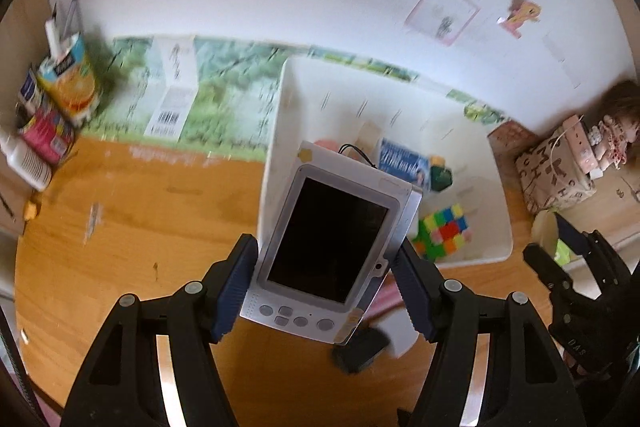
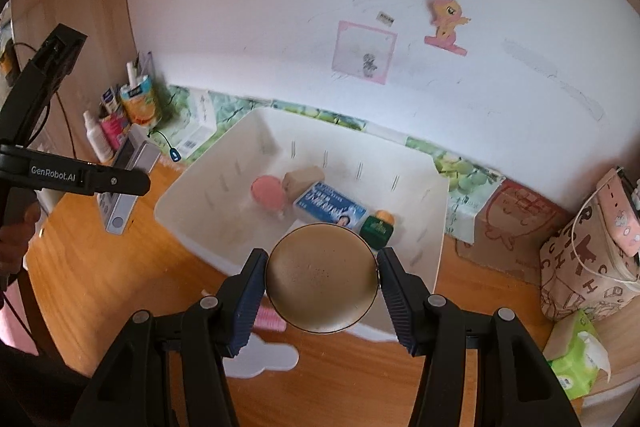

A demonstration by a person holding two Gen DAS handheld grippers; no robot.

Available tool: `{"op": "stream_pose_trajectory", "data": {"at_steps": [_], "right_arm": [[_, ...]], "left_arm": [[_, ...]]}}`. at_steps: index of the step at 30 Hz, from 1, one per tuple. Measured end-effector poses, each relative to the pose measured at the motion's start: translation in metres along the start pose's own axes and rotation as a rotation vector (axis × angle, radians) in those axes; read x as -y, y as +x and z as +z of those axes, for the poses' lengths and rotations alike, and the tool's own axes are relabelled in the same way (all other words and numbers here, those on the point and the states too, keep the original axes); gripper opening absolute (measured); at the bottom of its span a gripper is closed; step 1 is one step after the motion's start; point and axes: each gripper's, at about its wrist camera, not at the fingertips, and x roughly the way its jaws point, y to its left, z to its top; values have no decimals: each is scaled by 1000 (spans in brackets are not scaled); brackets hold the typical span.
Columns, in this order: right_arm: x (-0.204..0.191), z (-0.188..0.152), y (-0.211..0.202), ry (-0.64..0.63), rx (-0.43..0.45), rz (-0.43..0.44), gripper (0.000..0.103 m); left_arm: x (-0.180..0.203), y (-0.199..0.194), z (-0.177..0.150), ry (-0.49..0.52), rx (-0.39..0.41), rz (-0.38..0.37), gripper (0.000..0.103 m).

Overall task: Organize rigid objects
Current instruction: 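Lift both held items and carry them over the white bin, then lower the device and compact into the bin and open both tools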

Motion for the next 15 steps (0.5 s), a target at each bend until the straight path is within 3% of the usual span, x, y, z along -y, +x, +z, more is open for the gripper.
{"op": "stream_pose_trajectory", "data": {"at_steps": [6, 9, 12, 15], "right_arm": [[6, 3, 11, 18, 90, -8, 56], [8, 3, 20, 31, 124, -12, 56], [11, 3, 31, 45, 140, -15, 56], [15, 2, 42, 68, 138, -17, 56]], "left_arm": [[14, 6, 8, 51, 130, -27, 71], [21, 7, 10, 85, 222, -29, 64], [29, 7, 15, 117, 305, -26, 63], [32, 14, 19, 127, 304, -40, 63]]}}
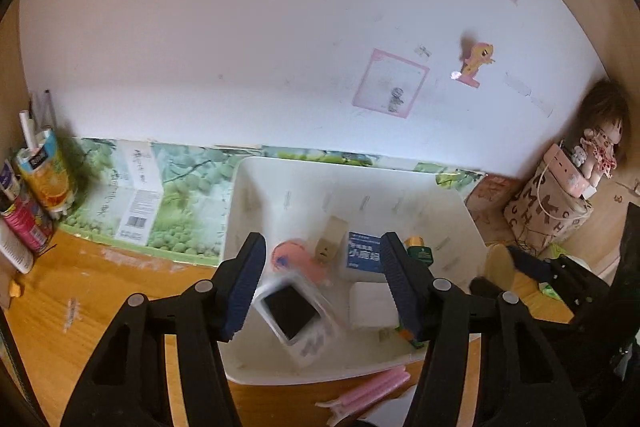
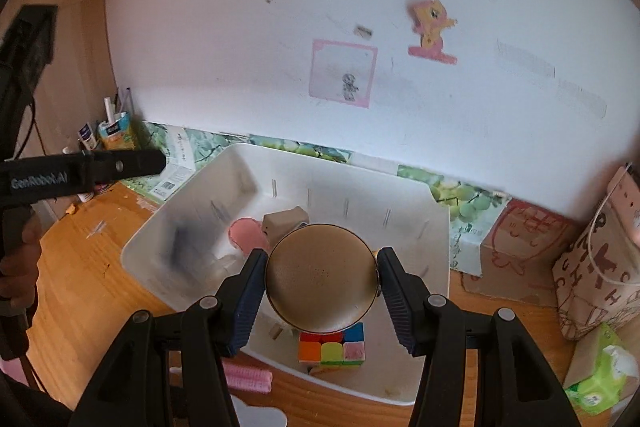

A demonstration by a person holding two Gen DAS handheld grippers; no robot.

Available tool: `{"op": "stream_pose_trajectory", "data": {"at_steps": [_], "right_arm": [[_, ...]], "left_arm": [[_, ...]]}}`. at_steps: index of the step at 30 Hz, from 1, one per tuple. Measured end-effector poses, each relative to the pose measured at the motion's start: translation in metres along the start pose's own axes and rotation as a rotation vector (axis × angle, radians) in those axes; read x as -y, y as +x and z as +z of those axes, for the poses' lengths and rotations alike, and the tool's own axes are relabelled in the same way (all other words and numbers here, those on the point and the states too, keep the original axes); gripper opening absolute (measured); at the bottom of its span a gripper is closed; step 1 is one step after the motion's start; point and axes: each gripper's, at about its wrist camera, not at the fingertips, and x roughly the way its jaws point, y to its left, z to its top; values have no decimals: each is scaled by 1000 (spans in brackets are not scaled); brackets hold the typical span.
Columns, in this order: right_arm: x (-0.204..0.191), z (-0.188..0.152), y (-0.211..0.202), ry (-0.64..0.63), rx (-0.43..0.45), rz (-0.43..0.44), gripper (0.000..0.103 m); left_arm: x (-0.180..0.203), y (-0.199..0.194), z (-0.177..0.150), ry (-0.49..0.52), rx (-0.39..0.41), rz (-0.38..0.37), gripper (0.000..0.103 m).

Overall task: Organize rigid objects
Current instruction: 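Lower the device and compact into the bin and open both tools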

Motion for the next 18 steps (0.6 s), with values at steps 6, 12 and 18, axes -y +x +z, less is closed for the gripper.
{"op": "stream_pose_trajectory", "data": {"at_steps": [6, 12, 18], "right_arm": [[8, -5, 13, 50, -16, -14, 57], [11, -5, 10, 70, -6, -39, 68], [6, -2, -7, 64, 22, -53, 76]], "left_arm": [[1, 12, 0, 10, -34, -11, 63], [0, 2, -1, 10, -14, -12, 63], [0, -23, -2, 12, 24, -9, 64]]}}
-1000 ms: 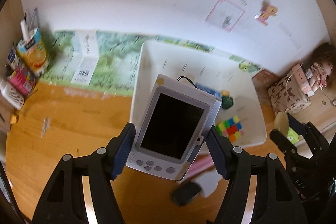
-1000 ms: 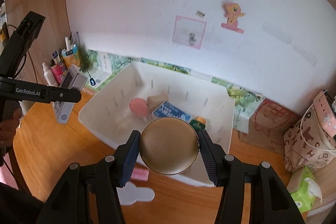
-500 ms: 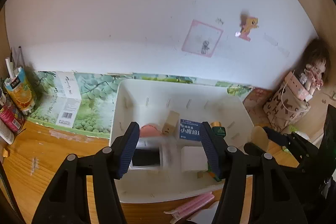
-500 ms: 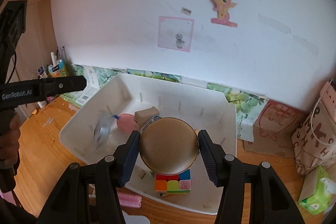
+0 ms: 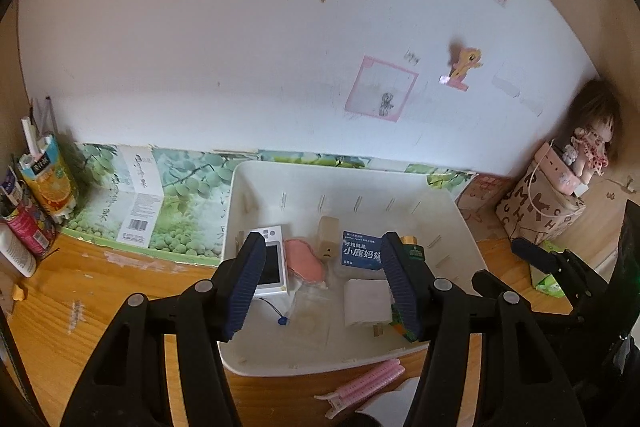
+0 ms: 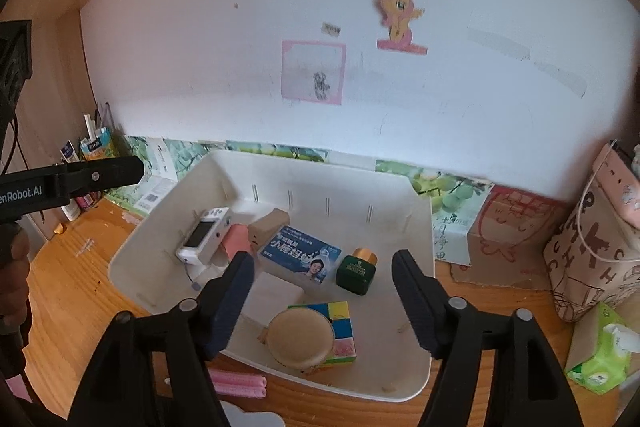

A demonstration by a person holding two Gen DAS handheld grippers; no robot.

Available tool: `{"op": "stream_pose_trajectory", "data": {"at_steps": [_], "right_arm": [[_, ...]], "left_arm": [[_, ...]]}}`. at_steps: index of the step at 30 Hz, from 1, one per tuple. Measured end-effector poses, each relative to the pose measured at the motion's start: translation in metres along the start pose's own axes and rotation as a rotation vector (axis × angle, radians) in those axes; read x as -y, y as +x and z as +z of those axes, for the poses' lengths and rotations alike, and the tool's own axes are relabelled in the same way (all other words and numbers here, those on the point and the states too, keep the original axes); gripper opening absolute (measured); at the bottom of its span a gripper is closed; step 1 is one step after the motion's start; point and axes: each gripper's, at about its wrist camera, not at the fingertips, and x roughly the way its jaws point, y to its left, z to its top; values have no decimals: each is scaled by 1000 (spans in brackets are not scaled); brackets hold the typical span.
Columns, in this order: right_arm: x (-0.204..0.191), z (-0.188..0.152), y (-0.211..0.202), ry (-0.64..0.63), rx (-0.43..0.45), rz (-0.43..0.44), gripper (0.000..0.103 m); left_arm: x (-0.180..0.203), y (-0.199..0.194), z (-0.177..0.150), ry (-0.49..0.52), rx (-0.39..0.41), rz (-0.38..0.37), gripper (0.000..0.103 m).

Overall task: Organize rigid objects
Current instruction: 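Lower the device and compact into the bin and open both tools, then withdraw both tools from the bin toward the desk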

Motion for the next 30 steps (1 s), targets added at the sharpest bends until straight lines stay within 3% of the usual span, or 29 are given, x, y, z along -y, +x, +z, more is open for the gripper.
{"op": "stream_pose_trajectory", "data": {"at_steps": [9, 16, 30], "right_arm": [[-12, 5, -43, 8, 68, -23, 81], [-22, -6, -69, 21, 75, -53, 81], [-48, -54, -88, 129, 1, -112, 81]], "left_arm": [[-2, -50, -4, -8, 74, 12, 79], [-11, -75, -11, -14, 96, -4, 82], [-28, -75, -41, 22, -6, -44, 82]]}}
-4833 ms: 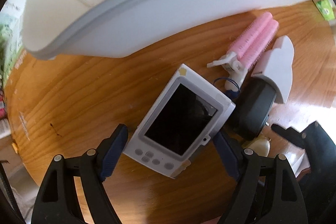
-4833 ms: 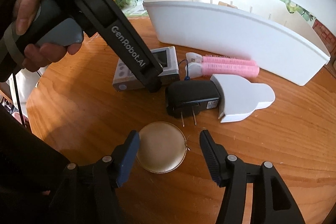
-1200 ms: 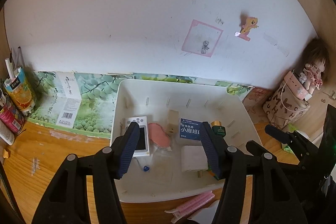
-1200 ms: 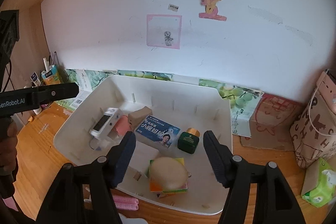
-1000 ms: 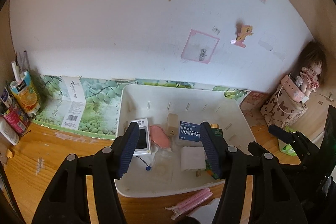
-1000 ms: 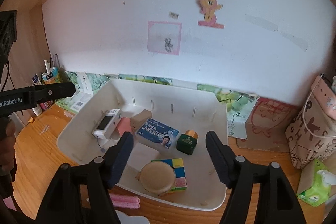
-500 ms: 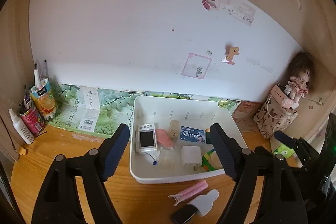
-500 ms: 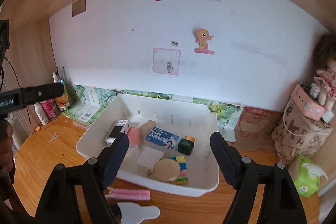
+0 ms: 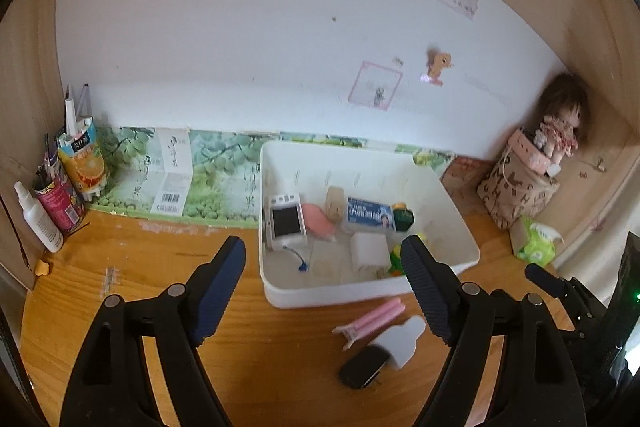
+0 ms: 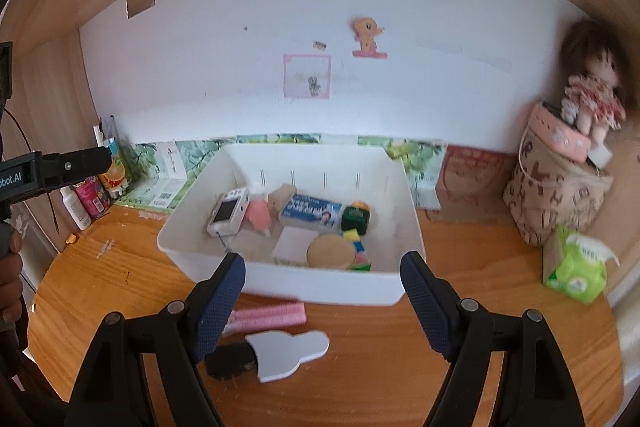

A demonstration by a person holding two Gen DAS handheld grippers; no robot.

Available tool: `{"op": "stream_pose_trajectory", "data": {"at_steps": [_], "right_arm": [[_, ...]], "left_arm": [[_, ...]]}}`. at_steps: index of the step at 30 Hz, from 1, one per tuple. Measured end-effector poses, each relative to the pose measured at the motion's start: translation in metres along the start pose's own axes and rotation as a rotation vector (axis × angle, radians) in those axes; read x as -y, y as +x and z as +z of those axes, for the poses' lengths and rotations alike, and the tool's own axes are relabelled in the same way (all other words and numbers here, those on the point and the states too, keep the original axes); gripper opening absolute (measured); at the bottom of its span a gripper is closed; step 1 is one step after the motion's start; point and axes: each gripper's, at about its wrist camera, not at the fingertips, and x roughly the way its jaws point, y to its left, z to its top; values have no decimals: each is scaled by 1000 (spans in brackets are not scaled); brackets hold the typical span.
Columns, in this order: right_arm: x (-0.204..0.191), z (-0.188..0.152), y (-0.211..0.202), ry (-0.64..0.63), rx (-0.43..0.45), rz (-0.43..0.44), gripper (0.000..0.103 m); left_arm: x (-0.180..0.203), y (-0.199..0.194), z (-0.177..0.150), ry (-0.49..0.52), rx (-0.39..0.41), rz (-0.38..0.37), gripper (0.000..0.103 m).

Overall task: Organize rigid objects
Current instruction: 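Withdraw both tools from the bin toward the desk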

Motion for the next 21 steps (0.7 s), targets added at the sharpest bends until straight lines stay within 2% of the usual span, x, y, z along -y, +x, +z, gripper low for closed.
{"op": "stream_pose_trajectory", "data": {"at_steps": [8, 12, 21], "right_arm": [[-13, -40, 0, 47, -76, -17, 81], [-19, -55, 0, 67, -106, 5, 81], [-26, -72, 11, 118, -169, 47, 81]], "left_arm": [[4, -9, -3, 70, -11, -23, 82], [8, -12, -5, 109, -22, -40, 82], [22, -2, -15, 181, -123, -69, 82]]}}
